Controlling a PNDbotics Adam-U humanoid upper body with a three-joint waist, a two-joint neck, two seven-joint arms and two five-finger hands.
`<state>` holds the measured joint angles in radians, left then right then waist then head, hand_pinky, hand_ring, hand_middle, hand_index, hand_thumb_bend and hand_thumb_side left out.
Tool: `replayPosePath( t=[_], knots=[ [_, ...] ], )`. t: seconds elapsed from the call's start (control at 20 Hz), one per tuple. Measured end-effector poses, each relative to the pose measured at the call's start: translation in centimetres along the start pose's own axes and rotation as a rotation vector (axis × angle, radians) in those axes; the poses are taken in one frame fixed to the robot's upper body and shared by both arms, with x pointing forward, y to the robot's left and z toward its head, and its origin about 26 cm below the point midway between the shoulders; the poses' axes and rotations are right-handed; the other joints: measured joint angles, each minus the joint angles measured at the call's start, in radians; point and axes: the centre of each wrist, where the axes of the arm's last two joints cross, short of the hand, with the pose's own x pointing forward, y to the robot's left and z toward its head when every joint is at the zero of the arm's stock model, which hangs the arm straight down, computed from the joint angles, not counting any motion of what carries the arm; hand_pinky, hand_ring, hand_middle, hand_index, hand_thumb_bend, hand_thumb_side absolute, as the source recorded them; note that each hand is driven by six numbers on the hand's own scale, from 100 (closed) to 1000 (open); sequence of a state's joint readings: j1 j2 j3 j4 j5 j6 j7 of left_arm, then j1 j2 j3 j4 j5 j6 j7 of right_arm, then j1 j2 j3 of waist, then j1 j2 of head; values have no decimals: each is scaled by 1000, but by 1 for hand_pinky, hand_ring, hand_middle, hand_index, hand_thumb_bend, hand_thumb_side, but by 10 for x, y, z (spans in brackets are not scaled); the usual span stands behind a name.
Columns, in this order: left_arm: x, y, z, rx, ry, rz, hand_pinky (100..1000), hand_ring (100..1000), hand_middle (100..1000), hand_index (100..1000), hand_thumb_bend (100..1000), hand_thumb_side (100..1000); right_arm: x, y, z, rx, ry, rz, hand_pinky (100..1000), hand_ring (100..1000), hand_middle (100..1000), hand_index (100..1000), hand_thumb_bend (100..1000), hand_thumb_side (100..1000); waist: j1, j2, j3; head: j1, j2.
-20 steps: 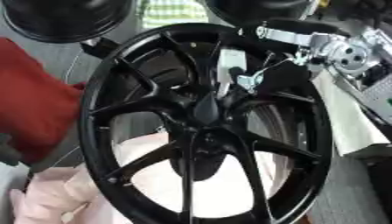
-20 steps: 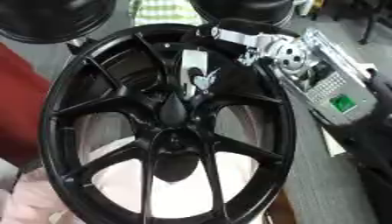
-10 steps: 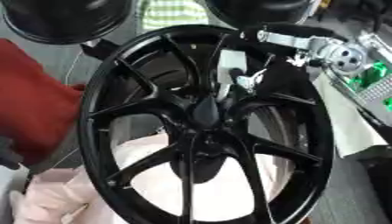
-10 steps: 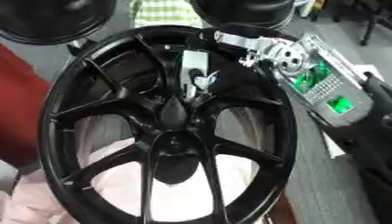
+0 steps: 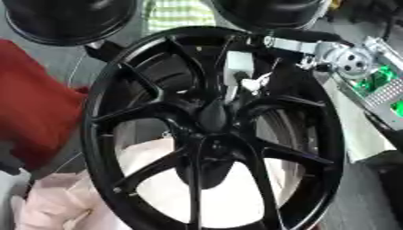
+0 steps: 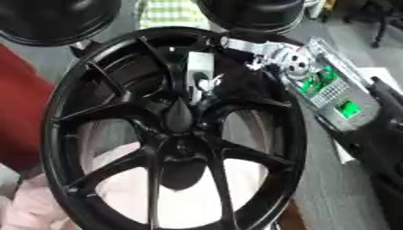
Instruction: Pull the pin out of the wheel hub.
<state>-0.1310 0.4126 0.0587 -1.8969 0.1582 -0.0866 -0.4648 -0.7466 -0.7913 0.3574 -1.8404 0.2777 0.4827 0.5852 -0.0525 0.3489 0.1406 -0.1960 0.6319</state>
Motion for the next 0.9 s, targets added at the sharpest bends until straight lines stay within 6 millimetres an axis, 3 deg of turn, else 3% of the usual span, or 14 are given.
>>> replayPosePath(
  t=[0.5, 0.9],
  knots=[
    [0, 0, 0, -1, 1, 0, 610, 618, 535, 741, 100, 826, -3, 1, -2, 17, 2, -15, 1000, 1000, 808, 901, 100, 495, 0, 1, 5, -4, 0],
    [0, 0, 0, -4, 5, -3, 612, 618, 536, 742, 100, 829, -3, 1, -2, 12, 4, -29, 979, 1000, 654, 776, 100, 448, 0, 2, 4, -5, 0]
  ],
)
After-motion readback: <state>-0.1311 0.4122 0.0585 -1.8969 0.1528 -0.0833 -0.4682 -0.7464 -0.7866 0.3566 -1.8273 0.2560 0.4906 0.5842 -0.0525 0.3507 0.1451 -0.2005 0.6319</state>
